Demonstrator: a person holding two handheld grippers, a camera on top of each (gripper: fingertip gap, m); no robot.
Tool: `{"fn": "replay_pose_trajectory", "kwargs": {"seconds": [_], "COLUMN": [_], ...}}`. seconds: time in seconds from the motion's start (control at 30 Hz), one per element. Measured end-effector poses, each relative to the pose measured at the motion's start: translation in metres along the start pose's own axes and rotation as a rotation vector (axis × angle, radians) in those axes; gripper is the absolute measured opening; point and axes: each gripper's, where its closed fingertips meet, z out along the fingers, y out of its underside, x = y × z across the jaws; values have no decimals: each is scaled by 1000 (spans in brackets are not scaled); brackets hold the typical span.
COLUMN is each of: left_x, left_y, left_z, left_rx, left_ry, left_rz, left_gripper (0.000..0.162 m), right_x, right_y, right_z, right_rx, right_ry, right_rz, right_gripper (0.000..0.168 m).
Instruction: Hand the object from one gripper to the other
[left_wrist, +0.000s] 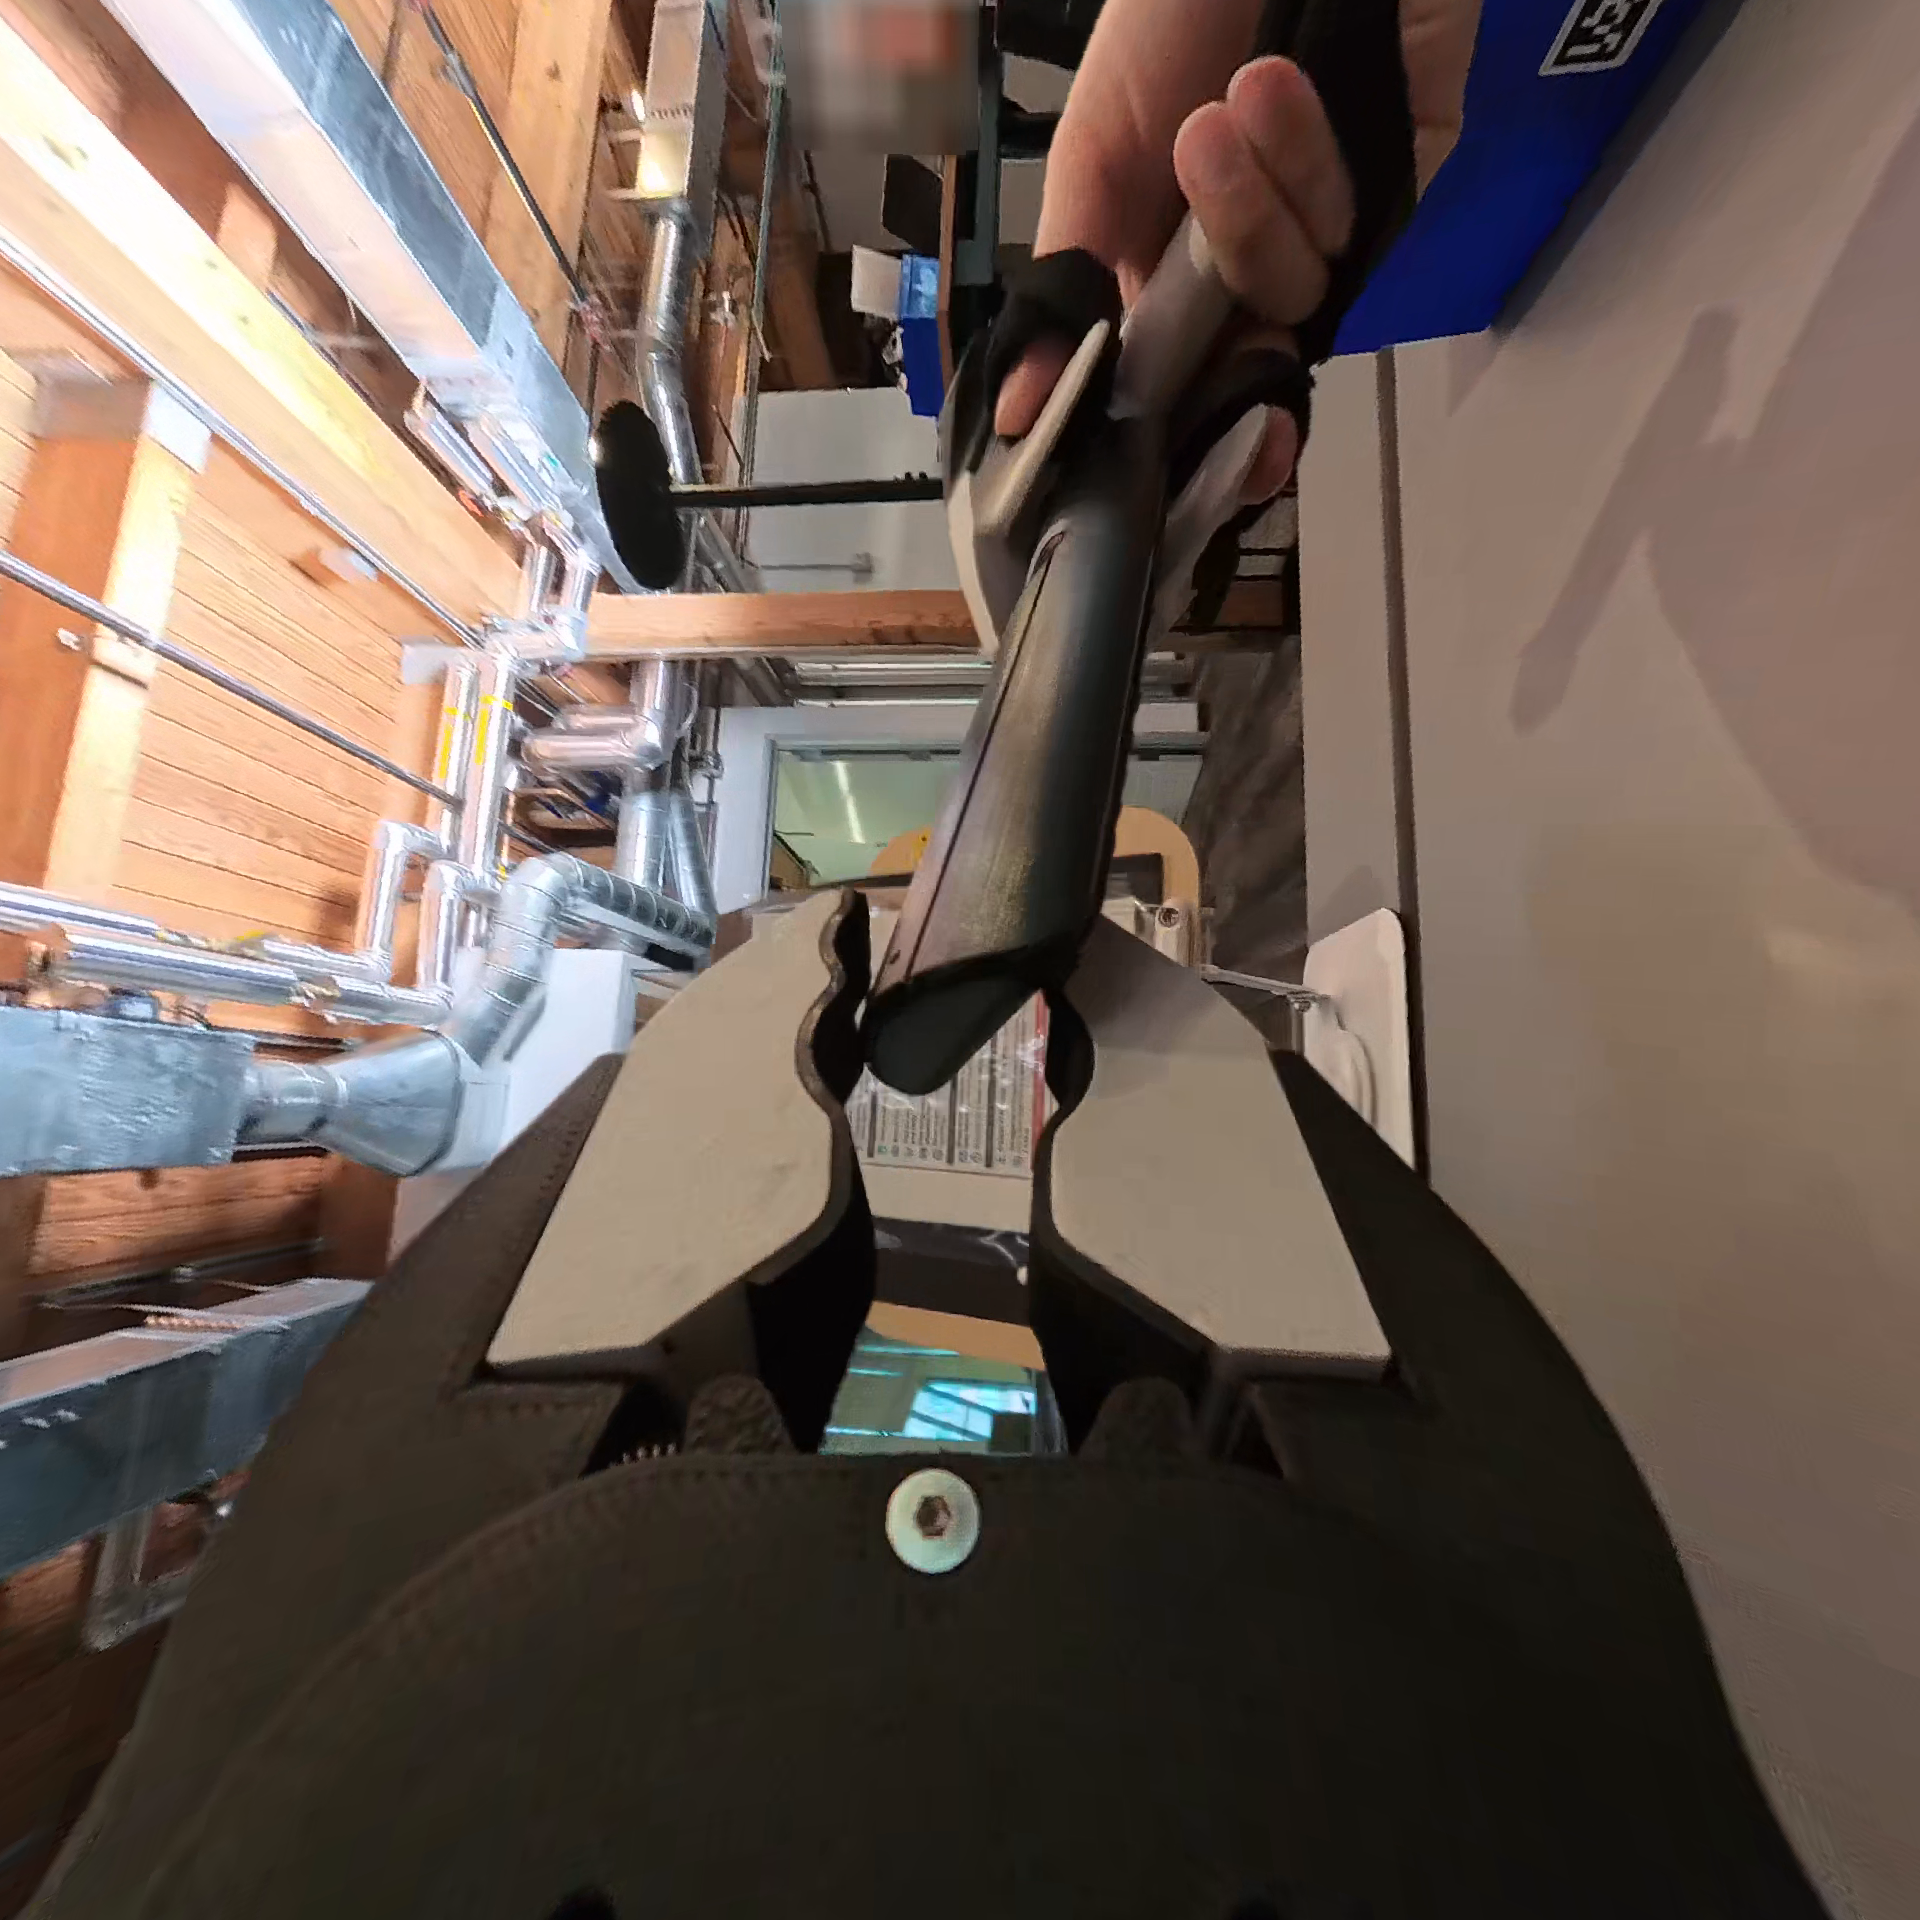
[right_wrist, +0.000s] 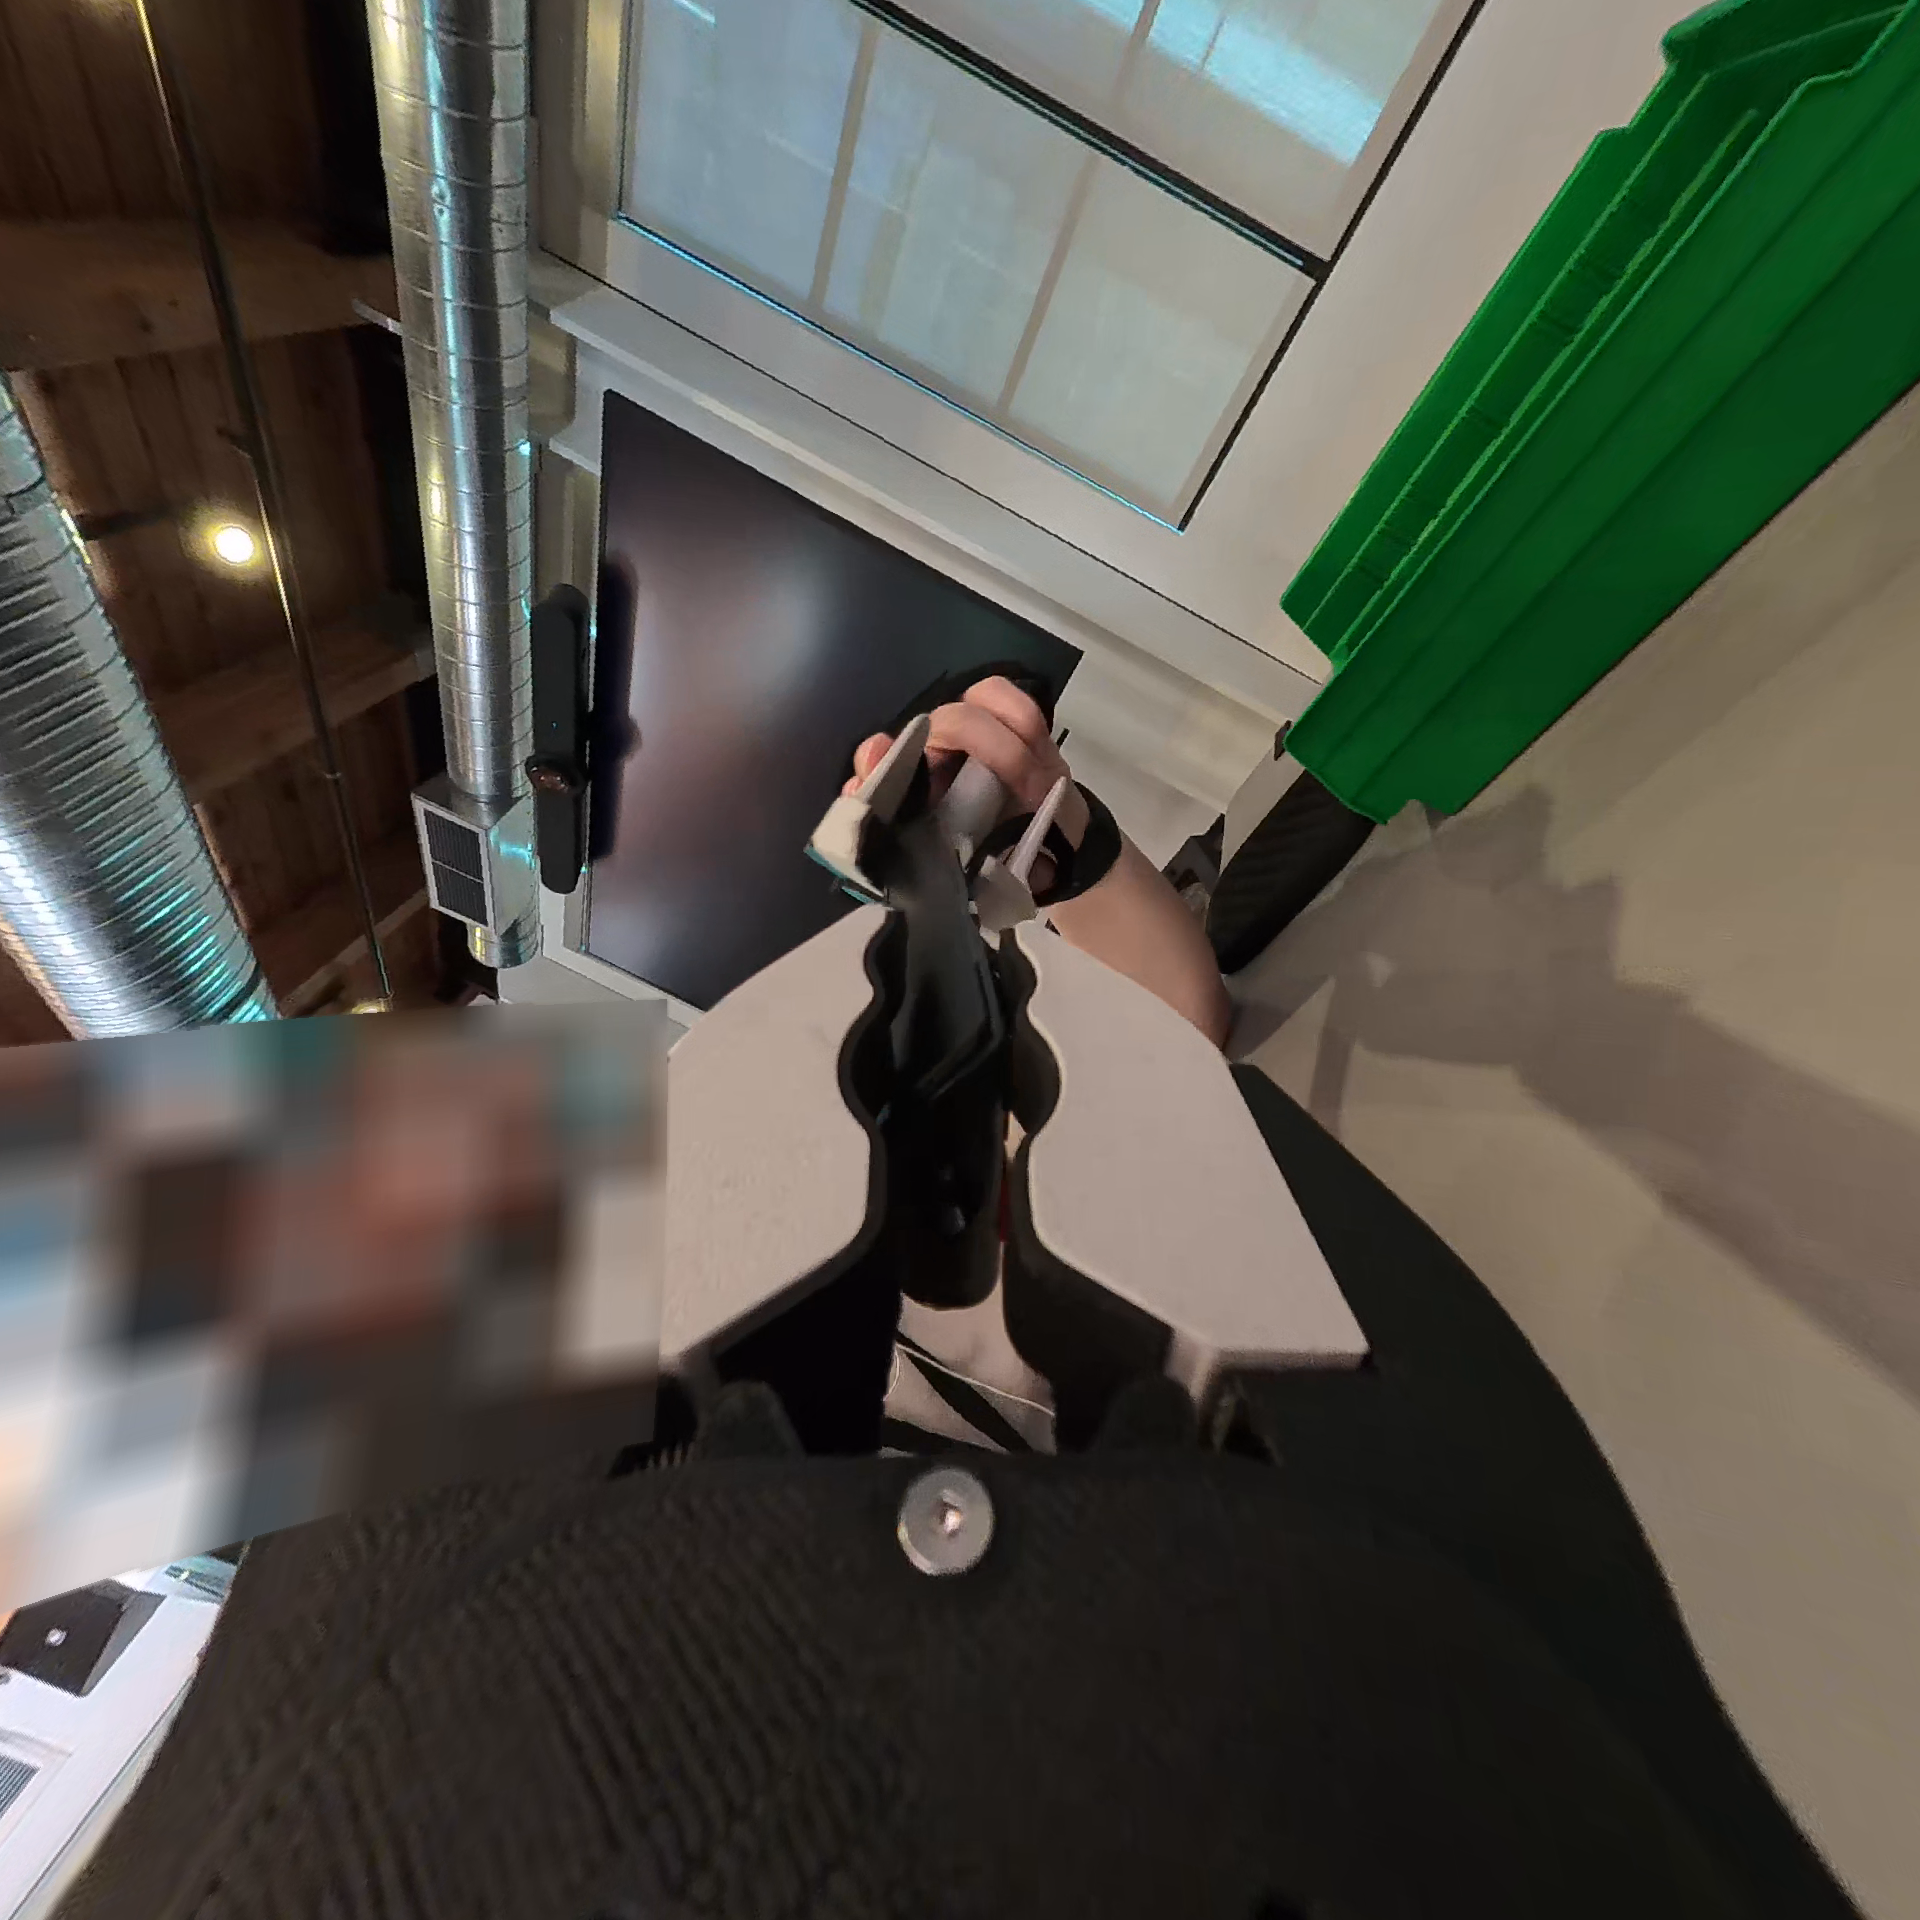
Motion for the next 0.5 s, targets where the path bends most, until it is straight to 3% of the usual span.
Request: {"fn": "replay_pose_trajectory", "kwargs": {"seconds": [0.23, 0.5], "left_x": [8, 41], "left_y": [-18, -50], "left_z": [1, 9], "left_rx": [71, 137], "left_ry": [-25, 69], "left_rz": [115, 193], "left_gripper": [32, 25], "right_x": [7, 24], "right_y": [2, -1], "right_z": [-7, -18], "right_rx": [-10, 14], "right_ry": [4, 53], "right_rz": [24, 67], "right_gripper": [18, 13]}}
